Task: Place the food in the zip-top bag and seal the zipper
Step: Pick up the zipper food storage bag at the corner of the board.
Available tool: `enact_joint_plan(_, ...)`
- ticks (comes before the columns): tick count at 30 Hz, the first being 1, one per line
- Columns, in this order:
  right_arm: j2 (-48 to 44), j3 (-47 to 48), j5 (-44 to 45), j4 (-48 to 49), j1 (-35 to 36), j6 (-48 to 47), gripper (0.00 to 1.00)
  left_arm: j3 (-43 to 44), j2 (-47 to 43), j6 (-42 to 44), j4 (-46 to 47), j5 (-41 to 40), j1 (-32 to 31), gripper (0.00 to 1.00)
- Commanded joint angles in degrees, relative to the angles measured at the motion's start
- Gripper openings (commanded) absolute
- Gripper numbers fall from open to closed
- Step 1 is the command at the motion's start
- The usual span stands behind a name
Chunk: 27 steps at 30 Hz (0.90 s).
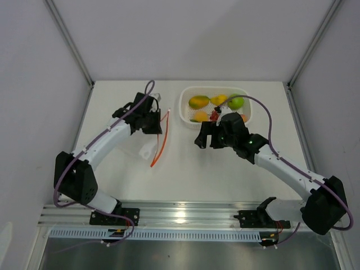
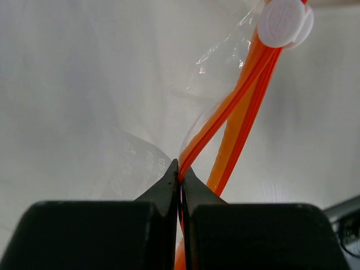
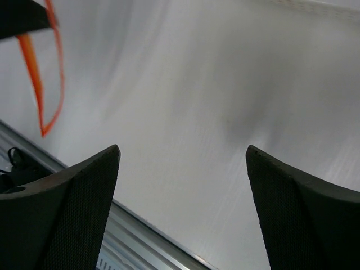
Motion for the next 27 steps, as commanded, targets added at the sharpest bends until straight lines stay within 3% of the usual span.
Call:
enact_joint_plan(1, 2.0, 2.3, -4.3, 11.4, 4.4, 3.9, 0.92, -4.9, -5.9, -7.4, -0.5, 5.2, -5.7, 0.01)
enact_joint_plan(4, 4.6, 2.9, -2.1, 15.8, 8.9, 4.9, 0.9, -8.7, -10.5, -11.7, 1.6, 9.7, -6.9, 0.01)
enact_joint_plan(12, 9.9, 3.2, 2.1, 22.9, 15.6, 8.0, 0.79, -15.1, -22.1, -14.7, 4.0, 11.3, -8.5, 0.01)
enact_joint_plan(18, 12.0, 3.7, 3.7, 25.3, 19.4, 9.5, 0.72, -16.4, -22.9, -13.6, 3.8, 11.6, -8.4, 0.01)
enact_joint_plan(23, 11.5, 4.8, 13.3, 21.4, 22.1, 10.3, 0.73, -17.5, -23.2, -13.1, 4.9, 10.3, -8.5, 0.01)
enact_joint_plan(27, 7.4, 4.9, 15.5, 16.8, 24.9, 8.6, 0.74, -16.9, -23.1, -12.7, 4.8, 9.1, -8.5, 0.01)
